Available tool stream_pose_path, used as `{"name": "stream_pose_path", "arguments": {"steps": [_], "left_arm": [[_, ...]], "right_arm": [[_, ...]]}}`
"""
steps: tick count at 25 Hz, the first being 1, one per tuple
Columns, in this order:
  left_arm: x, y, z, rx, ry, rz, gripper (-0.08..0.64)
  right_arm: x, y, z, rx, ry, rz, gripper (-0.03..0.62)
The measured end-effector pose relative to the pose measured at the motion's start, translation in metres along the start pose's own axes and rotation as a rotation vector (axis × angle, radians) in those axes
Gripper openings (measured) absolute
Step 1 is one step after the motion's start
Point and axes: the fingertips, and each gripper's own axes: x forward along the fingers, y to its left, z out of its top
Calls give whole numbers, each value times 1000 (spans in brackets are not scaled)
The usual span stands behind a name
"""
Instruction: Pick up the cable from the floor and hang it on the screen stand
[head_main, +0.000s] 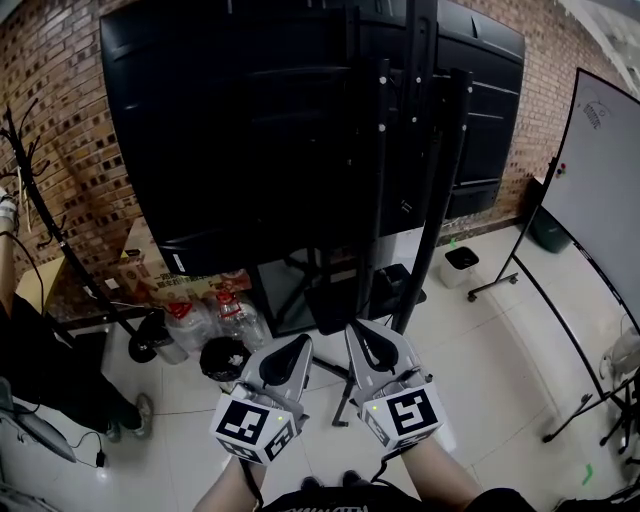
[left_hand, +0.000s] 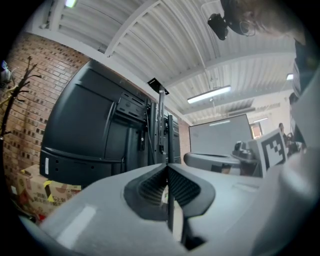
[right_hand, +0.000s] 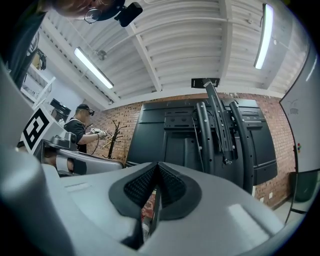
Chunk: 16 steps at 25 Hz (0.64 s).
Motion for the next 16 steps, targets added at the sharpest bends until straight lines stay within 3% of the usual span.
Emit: {"name": "stream_pose_path", "arguments": {"steps": [16], "left_arm": [[6, -5, -4, -6, 7, -3, 5]], "right_arm": [[-3, -4, 0, -12, 4, 9, 8]]}}
